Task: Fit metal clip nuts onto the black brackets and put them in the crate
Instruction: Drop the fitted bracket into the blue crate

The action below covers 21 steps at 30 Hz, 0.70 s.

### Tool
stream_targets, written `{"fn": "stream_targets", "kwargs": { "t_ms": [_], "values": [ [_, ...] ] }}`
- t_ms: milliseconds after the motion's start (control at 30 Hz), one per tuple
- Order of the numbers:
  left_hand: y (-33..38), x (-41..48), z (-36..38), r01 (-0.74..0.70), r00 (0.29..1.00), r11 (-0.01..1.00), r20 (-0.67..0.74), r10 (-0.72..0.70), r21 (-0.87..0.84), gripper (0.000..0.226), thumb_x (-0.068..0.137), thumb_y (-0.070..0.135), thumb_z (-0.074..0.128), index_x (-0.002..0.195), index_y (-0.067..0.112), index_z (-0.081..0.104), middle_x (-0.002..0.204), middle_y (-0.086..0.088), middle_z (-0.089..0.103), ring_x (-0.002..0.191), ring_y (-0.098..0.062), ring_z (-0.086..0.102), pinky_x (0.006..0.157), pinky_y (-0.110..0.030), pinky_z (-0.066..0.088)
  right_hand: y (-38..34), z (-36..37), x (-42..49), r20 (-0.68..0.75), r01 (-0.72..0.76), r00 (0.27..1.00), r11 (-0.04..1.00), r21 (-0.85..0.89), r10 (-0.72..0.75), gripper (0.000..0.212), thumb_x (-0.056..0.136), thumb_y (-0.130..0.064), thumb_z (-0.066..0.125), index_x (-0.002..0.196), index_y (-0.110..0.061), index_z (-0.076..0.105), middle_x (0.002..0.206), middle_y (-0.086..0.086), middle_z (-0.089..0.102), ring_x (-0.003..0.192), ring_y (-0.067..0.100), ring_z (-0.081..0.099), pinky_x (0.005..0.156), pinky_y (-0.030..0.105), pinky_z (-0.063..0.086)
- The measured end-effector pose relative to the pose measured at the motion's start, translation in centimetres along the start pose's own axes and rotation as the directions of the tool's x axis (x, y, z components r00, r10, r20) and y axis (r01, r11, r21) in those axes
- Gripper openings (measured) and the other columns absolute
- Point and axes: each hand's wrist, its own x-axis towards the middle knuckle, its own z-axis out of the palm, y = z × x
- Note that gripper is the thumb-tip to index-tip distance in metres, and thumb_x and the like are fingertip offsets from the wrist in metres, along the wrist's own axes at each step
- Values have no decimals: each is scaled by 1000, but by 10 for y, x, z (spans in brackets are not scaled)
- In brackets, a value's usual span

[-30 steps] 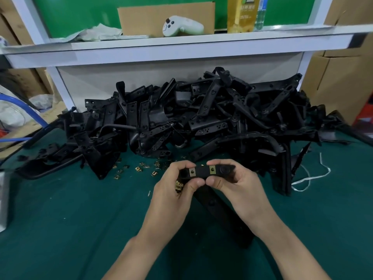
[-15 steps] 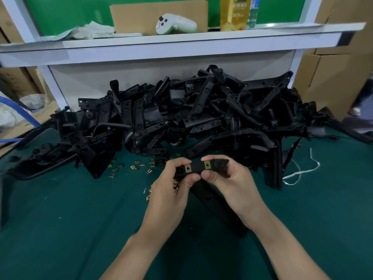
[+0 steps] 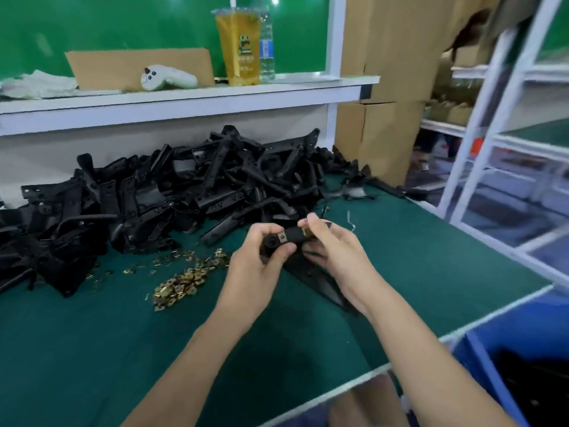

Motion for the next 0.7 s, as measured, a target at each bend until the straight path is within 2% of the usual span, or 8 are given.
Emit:
{"fn": "stream_targets", "kwargs": {
  "t_ms": [133,200,233,300,367,433,567,700],
  "values": [
    [44,-8,71,-36,996,988,71,47,-148,21,93,34,70,100,48,55,92,27,66,74,2,61,62,-10,42,-22,-59,-36,-316,-31,949,998,-50,13,28,95,-50,60,81,-31,75,82,-6,74,72,12,66,75,28,55],
    [71,-18,117,-55,991,973,108,81,-224,18,91,36,71,99,43,56,91,26,67,75,1,62,63,-11,42,-30,-101,-59,-509,0,860,997,-81,-41,19,96,-44,60,94,-29,72,98,-3,74,80,13,66,83,33,54],
    [86,-25,144,-52,987,966,135,88,-254,17,90,37,71,98,41,56,90,25,67,77,1,64,65,-13,45,-35,-122,-73,-602,13,793,990,-139,-95,20,98,-42,59,111,-28,66,116,1,69,91,13,64,88,33,52],
    [114,-41,199,5,963,950,256,79,-312,22,91,30,73,102,40,57,88,21,70,88,-2,68,74,-14,49,-42,-165,-103,-765,-9,593,948,-319,-252,49,100,-39,56,144,-22,43,145,7,47,121,19,54,97,33,44],
    [141,-60,250,103,863,946,500,70,-309,44,95,18,70,133,30,53,116,9,71,116,-14,64,96,-26,51,-47,-199,-134,-833,-106,353,866,-488,-426,61,101,-34,54,154,-16,31,156,11,31,140,29,35,105,38,36],
    [161,-76,285,92,745,974,663,72,-209,71,97,13,62,157,26,27,148,-5,54,137,-22,49,107,-41,46,-48,-221,-157,-823,-193,244,806,-559,-512,60,101,-29,51,155,-15,28,160,12,24,143,34,29,110,51,34],
    [161,-83,301,44,770,962,622,139,-269,65,98,17,60,154,30,30,145,0,53,135,-20,51,105,-37,46,-40,-233,-171,-794,-216,286,772,-598,-536,53,102,-21,47,153,-17,32,159,11,25,145,30,26,114,51,31],
    [125,-65,271,54,831,962,546,105,-267,56,97,12,61,147,25,39,135,-5,59,123,-25,59,104,-44,48,-27,-201,-150,-698,-150,452,725,-673,-555,48,99,-14,48,147,-17,41,154,9,33,143,25,29,114,49,32]
  ]
}}
